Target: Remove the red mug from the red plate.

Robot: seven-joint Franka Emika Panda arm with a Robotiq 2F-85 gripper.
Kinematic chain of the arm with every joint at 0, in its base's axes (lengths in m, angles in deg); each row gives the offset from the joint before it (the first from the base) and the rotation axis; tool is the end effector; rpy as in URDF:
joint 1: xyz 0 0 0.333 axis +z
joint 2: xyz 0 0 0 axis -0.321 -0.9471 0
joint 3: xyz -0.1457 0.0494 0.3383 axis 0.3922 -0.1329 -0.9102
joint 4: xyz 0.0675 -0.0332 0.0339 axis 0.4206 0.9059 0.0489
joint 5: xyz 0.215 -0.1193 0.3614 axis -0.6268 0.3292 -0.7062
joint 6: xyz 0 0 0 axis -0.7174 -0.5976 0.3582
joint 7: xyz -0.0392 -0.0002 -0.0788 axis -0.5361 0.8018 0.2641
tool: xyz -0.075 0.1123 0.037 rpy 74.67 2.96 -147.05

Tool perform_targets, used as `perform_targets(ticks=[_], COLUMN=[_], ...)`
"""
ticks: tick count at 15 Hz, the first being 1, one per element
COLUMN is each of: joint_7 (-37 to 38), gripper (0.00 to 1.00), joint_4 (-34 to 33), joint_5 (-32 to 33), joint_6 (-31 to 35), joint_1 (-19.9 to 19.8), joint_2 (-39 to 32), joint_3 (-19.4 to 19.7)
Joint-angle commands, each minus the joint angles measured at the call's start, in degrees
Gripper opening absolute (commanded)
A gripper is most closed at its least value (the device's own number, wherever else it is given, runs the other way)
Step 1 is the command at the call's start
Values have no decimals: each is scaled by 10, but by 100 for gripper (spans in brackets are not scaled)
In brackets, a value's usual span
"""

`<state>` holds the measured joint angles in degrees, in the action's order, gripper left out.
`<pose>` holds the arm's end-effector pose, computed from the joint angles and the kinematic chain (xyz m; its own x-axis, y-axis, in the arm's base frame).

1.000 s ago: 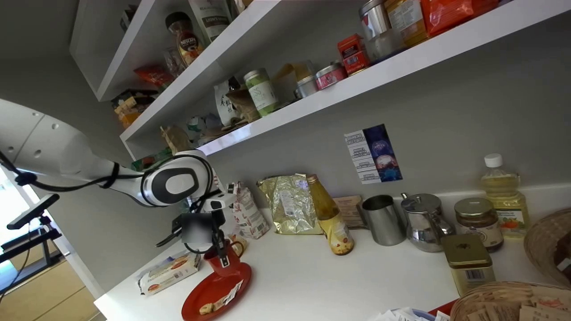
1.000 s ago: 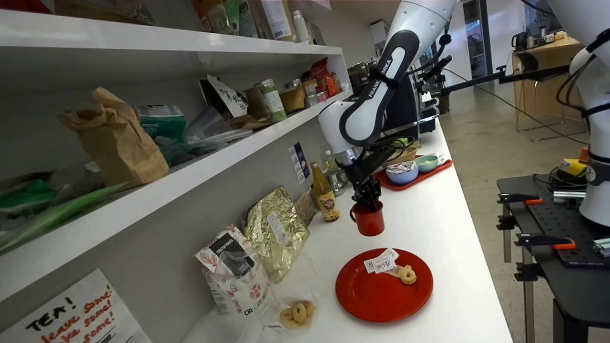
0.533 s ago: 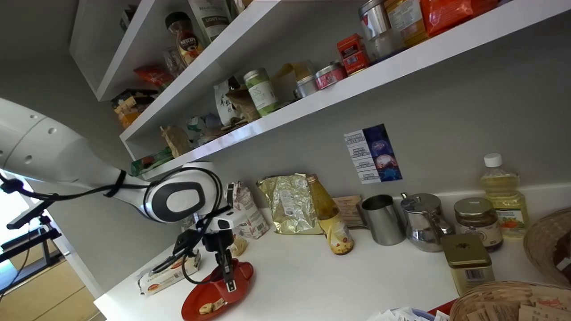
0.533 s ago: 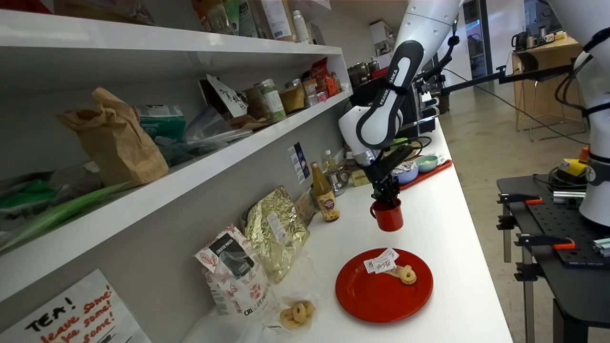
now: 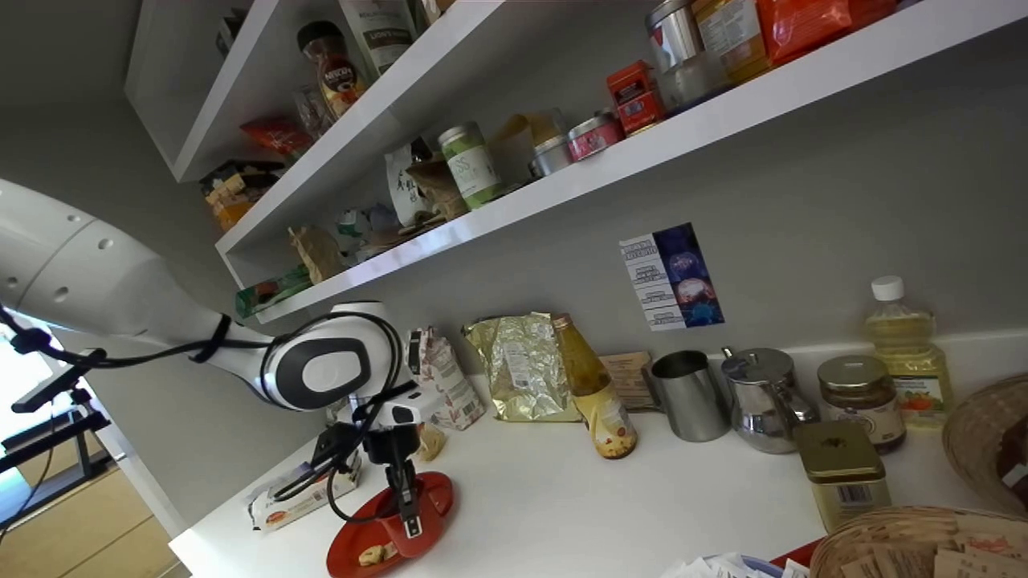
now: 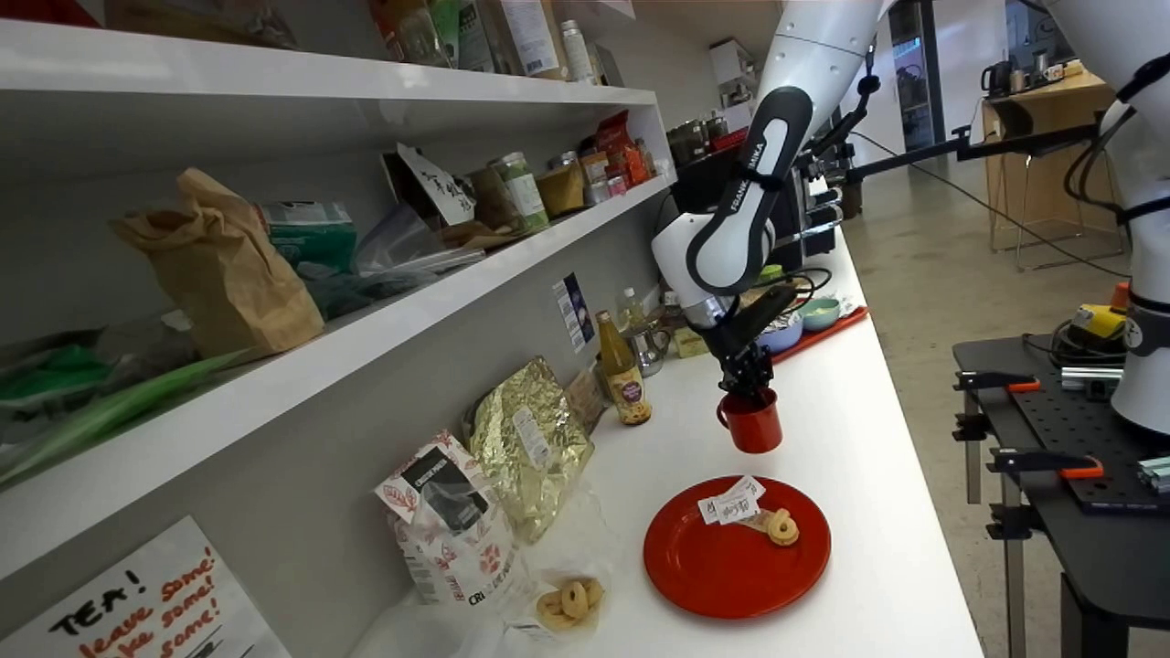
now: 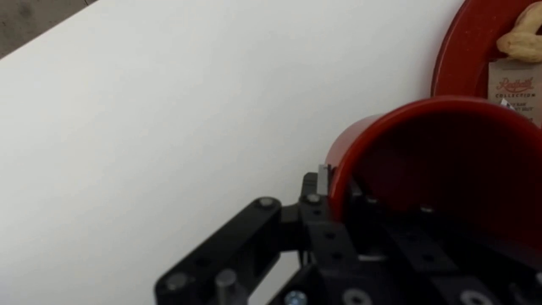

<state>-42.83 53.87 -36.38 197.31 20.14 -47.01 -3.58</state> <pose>0.5799 -0.0173 0.1794 0.8752 -0.4296 -0.2225 -0.4196 -0.9029 0.0929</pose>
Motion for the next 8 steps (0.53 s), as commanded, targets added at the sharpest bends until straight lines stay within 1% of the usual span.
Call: perform_targets(ticks=[1,8], joint_7=[-6,-10], gripper=[2,2], joint_4=[-4,-6], joint_5=[-2,-8], joint_6=[-2,-4], joint_1=[6,5], joint_2=[-14,-38], joint_3=[1,1])
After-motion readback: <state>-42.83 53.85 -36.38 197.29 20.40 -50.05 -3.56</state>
